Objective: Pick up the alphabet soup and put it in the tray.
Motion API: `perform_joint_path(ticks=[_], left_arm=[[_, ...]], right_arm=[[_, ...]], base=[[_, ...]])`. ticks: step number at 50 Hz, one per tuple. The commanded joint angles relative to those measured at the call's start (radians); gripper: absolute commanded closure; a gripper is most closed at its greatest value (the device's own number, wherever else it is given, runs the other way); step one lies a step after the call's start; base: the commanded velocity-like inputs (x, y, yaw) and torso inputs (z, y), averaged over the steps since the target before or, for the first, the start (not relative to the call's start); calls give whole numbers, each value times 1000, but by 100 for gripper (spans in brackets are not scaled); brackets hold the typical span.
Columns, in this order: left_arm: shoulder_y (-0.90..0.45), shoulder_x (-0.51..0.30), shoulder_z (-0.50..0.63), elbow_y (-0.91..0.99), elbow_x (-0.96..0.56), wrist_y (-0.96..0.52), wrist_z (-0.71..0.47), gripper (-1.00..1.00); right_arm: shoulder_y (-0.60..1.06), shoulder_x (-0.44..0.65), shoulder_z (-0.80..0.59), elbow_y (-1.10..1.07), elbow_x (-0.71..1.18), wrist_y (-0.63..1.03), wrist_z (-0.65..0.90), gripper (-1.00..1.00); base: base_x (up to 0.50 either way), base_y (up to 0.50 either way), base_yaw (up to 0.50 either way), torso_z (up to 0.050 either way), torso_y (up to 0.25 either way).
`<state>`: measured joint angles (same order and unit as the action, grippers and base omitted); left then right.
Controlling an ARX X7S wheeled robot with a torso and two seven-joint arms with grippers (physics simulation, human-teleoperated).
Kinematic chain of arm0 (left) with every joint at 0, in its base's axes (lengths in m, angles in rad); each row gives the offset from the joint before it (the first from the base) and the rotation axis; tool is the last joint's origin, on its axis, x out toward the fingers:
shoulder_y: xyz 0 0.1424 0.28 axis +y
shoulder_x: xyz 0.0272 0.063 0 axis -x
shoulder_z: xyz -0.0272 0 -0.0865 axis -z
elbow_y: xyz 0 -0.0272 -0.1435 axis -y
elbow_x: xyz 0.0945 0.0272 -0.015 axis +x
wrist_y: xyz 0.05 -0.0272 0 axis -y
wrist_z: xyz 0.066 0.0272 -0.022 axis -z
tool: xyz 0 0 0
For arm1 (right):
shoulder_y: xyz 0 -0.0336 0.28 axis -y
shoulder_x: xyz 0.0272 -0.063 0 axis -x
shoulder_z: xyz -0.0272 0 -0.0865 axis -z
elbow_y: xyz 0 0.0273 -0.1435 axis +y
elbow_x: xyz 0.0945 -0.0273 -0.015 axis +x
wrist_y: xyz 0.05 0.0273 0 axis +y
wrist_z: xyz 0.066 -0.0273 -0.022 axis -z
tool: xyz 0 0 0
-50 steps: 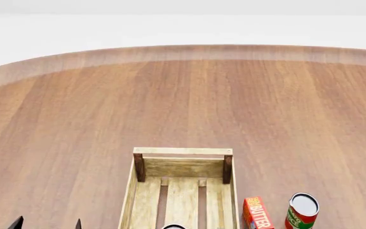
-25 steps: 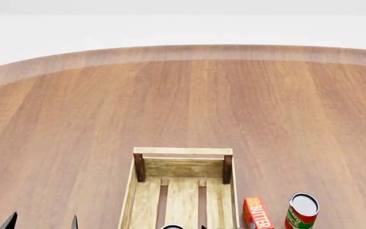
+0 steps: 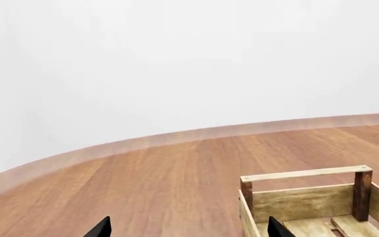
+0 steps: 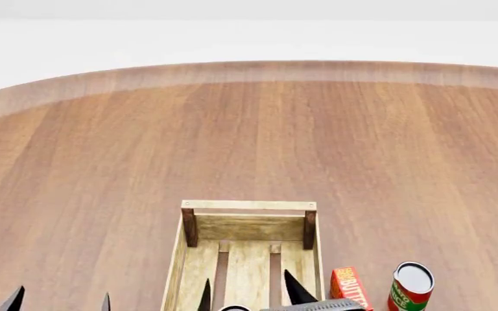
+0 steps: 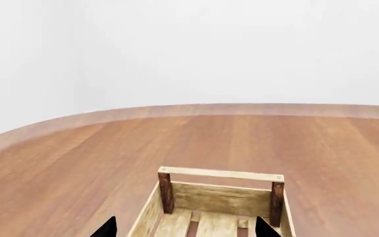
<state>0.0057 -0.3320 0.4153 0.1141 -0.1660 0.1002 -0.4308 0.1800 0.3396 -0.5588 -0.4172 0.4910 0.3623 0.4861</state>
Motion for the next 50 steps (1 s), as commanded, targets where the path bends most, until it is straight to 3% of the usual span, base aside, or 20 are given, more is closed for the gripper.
perform_joint_path(ticks=[1, 50], left_arm=[[17, -15, 0, 82, 4, -21, -16, -100], [43, -81, -11, 435, -6, -164, -68, -100]], right_arm=[[3, 25, 9, -93, -14, 5, 33, -100], [69, 94, 58, -395, 42, 132, 142, -100]], base=[[0, 0, 0, 0, 0], [0, 0, 0, 0, 0]])
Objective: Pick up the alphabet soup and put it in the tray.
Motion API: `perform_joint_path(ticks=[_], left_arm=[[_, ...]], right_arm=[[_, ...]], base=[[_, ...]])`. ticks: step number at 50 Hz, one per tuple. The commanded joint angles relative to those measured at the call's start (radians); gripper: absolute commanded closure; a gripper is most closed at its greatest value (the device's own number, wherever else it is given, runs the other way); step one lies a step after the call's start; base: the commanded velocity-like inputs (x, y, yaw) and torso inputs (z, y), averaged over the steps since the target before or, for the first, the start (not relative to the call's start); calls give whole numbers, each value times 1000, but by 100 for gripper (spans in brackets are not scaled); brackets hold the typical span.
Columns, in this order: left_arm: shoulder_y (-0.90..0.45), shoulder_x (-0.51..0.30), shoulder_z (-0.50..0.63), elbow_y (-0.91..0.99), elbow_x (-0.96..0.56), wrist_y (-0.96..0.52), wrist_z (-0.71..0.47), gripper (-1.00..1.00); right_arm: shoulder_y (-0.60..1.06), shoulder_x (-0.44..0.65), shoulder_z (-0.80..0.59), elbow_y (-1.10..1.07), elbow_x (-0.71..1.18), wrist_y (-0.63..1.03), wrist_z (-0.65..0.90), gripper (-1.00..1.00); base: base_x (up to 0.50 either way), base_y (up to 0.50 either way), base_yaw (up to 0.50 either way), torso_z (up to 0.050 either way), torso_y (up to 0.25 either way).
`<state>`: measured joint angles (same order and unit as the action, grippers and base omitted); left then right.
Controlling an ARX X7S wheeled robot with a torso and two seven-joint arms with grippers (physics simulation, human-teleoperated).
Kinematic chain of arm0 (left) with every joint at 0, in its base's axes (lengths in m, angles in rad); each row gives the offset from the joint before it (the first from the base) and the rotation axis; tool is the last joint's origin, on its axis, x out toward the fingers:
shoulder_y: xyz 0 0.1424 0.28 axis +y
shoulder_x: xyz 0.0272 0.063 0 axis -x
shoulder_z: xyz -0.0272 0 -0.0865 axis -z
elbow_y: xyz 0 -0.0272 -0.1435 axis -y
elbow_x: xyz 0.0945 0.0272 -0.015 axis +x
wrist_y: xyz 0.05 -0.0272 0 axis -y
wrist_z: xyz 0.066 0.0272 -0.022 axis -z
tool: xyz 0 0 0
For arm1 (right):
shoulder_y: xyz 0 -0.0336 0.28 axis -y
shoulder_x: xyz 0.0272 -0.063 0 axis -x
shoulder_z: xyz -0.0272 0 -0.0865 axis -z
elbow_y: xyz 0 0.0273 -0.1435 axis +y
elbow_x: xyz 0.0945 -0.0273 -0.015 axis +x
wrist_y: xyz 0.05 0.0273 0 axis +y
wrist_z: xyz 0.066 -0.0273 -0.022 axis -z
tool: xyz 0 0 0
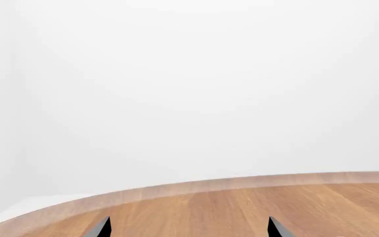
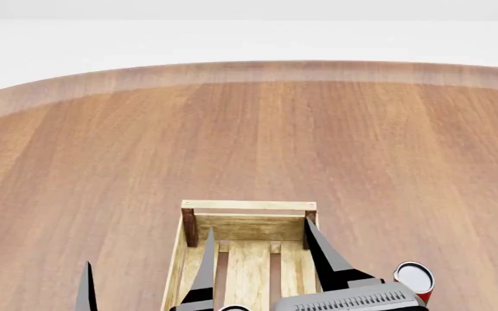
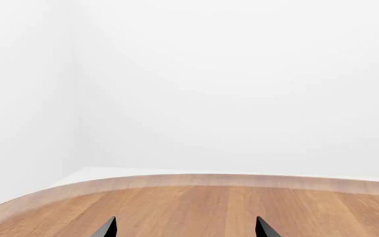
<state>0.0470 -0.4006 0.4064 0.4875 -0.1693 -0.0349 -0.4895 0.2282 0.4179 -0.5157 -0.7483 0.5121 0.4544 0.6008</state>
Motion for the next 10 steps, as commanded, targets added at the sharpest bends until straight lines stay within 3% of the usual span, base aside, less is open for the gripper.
perform_joint_path(ticks=[1, 10], left_arm=[[2, -13, -2, 67, -2, -31, -10, -100], [3, -23, -2, 119, 6, -55, -20, -100]], right_arm=[[22, 16, 16, -68, 23, 43, 29, -100], [35, 27, 33, -107, 46, 66, 48, -100]], base=[[0, 0, 0, 0, 0], [0, 0, 0, 0, 0]])
